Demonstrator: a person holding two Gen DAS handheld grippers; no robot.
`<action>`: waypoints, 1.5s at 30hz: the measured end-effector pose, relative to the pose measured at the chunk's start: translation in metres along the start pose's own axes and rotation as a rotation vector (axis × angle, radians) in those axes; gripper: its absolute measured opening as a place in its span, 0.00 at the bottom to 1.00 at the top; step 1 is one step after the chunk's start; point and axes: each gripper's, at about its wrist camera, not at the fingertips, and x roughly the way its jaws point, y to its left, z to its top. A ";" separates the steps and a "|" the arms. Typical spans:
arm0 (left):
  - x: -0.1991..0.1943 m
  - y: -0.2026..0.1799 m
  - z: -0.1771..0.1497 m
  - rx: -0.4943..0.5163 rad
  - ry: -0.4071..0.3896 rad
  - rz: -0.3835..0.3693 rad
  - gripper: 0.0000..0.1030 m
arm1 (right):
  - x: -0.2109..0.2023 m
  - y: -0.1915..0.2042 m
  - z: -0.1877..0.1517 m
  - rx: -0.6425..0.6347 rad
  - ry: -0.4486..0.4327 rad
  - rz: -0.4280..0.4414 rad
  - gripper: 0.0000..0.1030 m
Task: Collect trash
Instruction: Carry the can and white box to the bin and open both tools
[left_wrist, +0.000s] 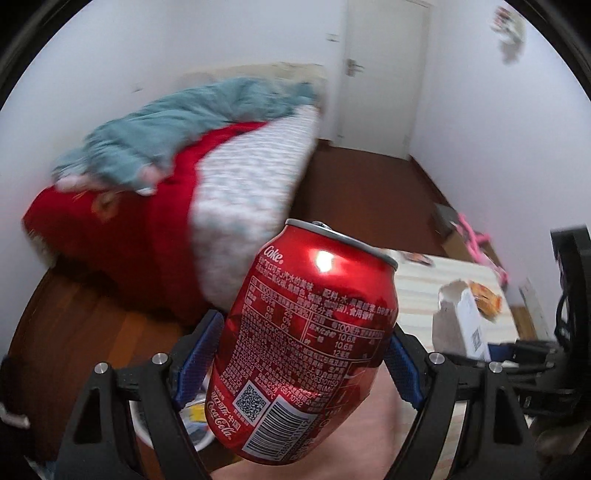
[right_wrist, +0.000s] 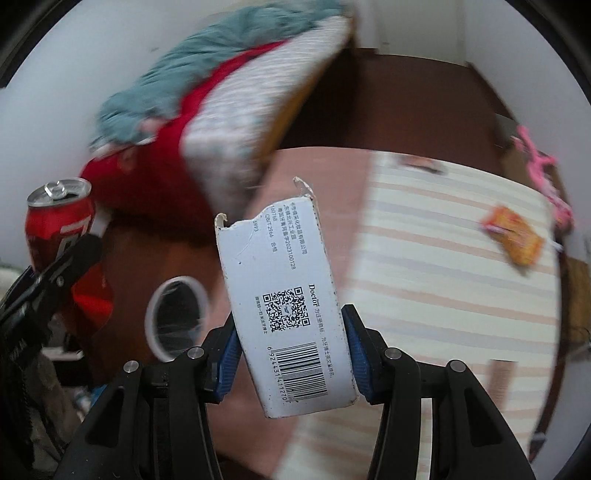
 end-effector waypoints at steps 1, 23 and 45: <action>-0.004 0.013 -0.003 -0.018 0.000 0.010 0.79 | 0.008 0.021 -0.001 -0.021 0.009 0.023 0.52; 0.170 0.315 -0.147 -0.594 0.520 -0.043 0.79 | 0.300 0.220 -0.036 -0.094 0.422 0.056 0.52; 0.127 0.331 -0.173 -0.512 0.440 0.278 1.00 | 0.341 0.234 -0.032 -0.203 0.426 0.010 1.00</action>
